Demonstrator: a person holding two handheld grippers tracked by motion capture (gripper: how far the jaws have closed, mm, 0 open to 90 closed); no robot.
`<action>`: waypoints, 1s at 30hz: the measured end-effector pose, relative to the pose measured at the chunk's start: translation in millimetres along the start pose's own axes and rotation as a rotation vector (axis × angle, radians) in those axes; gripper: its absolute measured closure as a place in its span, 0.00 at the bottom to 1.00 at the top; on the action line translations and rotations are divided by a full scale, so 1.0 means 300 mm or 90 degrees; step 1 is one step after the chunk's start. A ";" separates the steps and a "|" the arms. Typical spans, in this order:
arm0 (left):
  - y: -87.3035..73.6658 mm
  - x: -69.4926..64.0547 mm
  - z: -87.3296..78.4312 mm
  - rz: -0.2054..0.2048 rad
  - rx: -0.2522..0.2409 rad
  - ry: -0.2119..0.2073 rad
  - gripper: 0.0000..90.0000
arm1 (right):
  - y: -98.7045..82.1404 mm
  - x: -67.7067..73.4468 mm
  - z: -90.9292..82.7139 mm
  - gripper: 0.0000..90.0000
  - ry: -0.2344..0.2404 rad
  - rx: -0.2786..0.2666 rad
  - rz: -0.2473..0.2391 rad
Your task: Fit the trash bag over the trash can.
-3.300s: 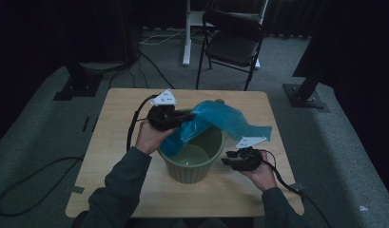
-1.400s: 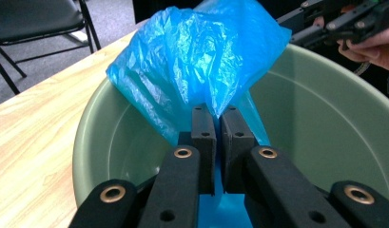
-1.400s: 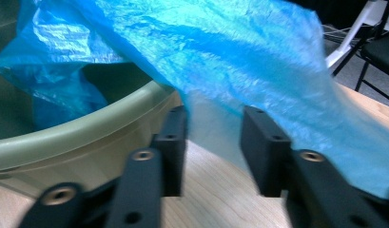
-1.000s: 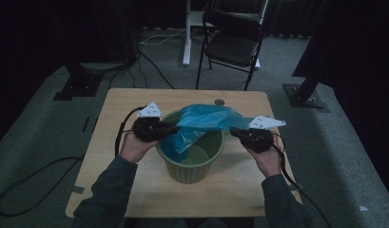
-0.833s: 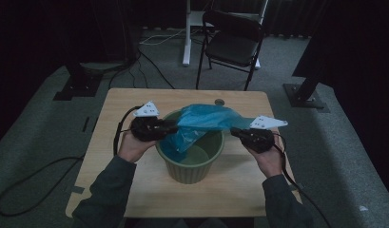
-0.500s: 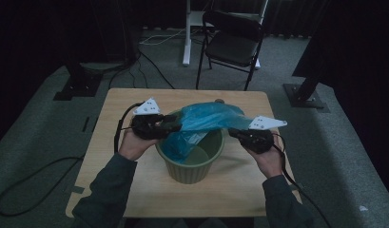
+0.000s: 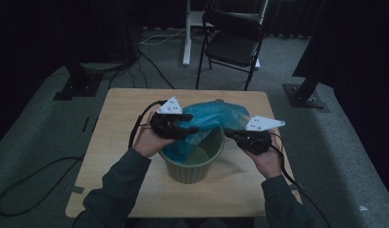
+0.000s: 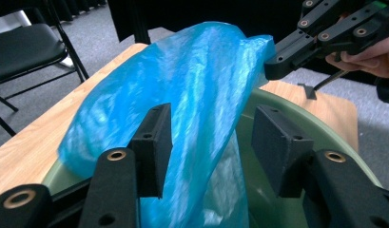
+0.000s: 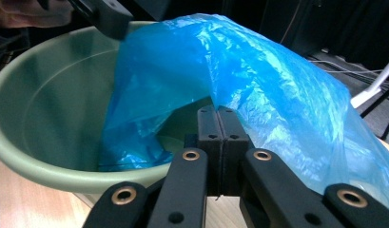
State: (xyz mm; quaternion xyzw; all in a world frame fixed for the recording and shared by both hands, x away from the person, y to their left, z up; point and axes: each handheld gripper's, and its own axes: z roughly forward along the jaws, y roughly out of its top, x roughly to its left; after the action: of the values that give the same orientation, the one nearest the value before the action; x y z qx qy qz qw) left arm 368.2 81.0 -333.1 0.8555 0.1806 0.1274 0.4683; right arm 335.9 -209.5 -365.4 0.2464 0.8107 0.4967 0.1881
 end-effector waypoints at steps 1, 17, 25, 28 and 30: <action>0.005 -0.006 0.012 0.009 0.005 0.004 0.54 | 0.002 0.003 0.001 1.00 0.002 0.001 -0.002; -0.021 -0.002 0.011 0.002 0.037 0.024 0.99 | 0.004 -0.012 -0.037 0.82 0.011 -0.025 0.005; -0.061 0.002 -0.010 -0.009 0.033 0.021 0.99 | 0.032 -0.034 -0.071 0.76 -0.016 -0.043 0.018; -0.074 -0.001 -0.018 -0.008 0.035 0.028 0.98 | 0.049 -0.039 -0.073 0.73 -0.019 -0.039 0.020; -0.085 0.001 -0.023 -0.012 0.034 0.026 0.98 | 0.058 -0.045 -0.070 0.72 -0.022 -0.032 0.027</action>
State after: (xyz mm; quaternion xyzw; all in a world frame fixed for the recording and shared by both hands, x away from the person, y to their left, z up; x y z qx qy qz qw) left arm 361.0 99.2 -351.0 0.8633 0.2016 0.1354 0.4424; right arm 338.9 -225.6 -339.9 0.2672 0.7894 0.5162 0.1975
